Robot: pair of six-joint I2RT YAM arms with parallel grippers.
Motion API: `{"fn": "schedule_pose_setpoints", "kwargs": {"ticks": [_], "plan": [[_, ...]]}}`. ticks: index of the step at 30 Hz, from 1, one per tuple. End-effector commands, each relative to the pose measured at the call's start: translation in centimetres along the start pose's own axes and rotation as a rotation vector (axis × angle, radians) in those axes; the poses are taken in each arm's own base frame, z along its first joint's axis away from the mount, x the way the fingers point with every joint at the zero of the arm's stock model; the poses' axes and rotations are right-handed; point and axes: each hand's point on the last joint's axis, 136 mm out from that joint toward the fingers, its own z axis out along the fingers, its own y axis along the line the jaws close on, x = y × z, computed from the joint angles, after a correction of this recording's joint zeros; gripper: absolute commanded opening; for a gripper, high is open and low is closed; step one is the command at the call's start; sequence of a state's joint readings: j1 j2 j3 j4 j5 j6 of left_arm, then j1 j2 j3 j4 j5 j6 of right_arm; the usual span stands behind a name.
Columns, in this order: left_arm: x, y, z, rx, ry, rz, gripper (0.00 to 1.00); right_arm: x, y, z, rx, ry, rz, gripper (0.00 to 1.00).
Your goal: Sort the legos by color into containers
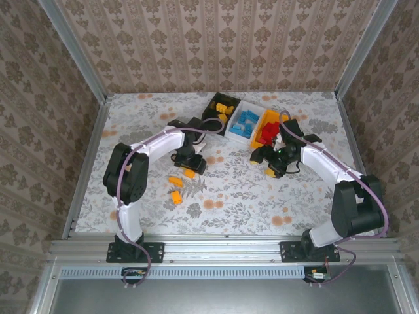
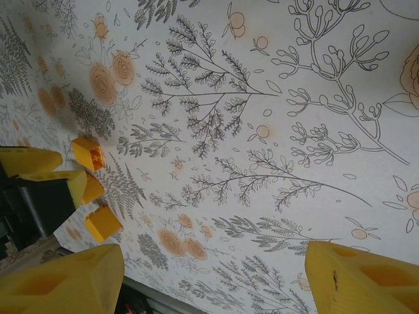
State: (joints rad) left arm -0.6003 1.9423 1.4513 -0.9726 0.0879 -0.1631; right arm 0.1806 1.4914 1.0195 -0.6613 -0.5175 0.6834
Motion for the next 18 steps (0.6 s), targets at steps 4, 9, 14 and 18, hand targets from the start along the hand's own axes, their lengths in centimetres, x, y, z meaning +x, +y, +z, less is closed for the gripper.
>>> {"fn": "schedule_pose_setpoints", "kwargs": {"ticks": [4,9,14,18], "plan": [[1.2,0.7,0.8,-0.038,0.041,0.019,0.64,0.7,0.0,-0.3,-0.004,0.008,-0.008,0.75],[2.0,0.6,1.6,-0.025,0.058,0.009,0.63,0.6,0.0,-0.3,-0.004,0.008,-0.003,0.75],[2.8,0.7,2.4,-0.032,0.078,0.009,0.61,0.6,0.0,-0.2,-0.005,0.007,-0.001,0.75],[2.8,0.8,3.0,-0.033,0.086,-0.002,0.56,0.4,0.1,-0.2,-0.006,0.009,-0.003,0.75]]}}
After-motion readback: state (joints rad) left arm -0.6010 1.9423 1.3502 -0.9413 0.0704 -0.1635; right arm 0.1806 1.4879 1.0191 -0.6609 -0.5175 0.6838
